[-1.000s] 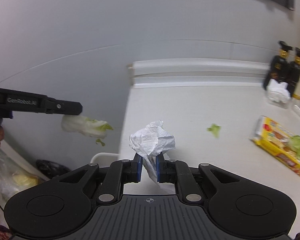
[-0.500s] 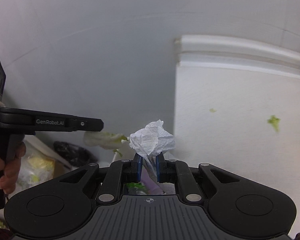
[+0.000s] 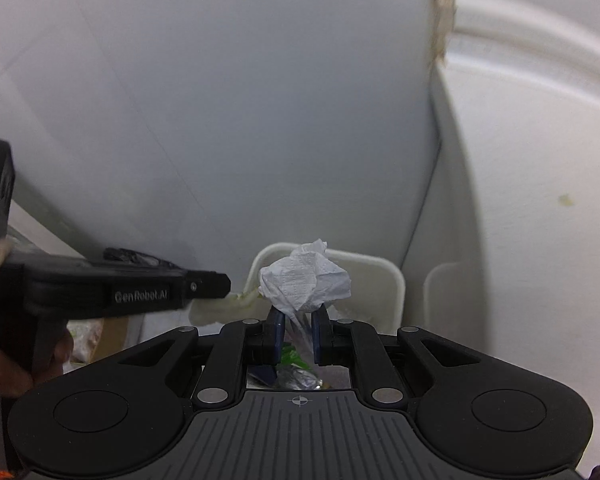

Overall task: Collect trash
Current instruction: 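Carry the cabbage stalk and white tissue in both grippers over the white bin, then open both grippers to drop the cabbage stalk and tissue into the bin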

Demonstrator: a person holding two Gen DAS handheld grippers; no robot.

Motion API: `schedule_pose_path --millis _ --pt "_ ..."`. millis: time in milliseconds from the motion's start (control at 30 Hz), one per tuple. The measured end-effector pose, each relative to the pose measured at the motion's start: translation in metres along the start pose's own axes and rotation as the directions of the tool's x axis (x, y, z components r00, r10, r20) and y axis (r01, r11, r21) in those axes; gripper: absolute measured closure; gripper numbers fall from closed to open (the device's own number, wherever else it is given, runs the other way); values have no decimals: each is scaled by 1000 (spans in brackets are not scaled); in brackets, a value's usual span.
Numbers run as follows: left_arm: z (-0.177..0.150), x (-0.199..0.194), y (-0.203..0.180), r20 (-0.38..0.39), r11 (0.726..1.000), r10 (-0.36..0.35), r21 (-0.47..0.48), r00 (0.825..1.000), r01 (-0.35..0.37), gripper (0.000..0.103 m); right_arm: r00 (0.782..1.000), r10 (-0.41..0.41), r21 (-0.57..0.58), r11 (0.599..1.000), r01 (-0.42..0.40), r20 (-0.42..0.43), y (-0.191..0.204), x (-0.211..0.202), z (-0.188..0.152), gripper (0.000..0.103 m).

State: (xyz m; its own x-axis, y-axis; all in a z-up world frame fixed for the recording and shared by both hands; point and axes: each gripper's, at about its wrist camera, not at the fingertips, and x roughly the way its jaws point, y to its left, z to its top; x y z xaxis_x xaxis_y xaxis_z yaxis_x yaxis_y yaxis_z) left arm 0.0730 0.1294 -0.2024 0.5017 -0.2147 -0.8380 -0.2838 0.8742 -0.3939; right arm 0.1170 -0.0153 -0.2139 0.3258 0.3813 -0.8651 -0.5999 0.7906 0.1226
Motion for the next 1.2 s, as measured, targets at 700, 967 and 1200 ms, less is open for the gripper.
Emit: schedule_pose_path --millis 700,967,1200 --pt "-13 66 5 -156 996 87 42 984 -81 91 983 -100 -37 995 96 -154 -12 95 16 83" --pt "-14 67 5 -173 990 132 61 976 -123 53 991 -47 6 999 48 -121 -14 82 16 34" --pt "-12 61 4 -167 988 146 64 975 -138 32 994 -23 -7 1000 22 -111 -11 73 23 29"
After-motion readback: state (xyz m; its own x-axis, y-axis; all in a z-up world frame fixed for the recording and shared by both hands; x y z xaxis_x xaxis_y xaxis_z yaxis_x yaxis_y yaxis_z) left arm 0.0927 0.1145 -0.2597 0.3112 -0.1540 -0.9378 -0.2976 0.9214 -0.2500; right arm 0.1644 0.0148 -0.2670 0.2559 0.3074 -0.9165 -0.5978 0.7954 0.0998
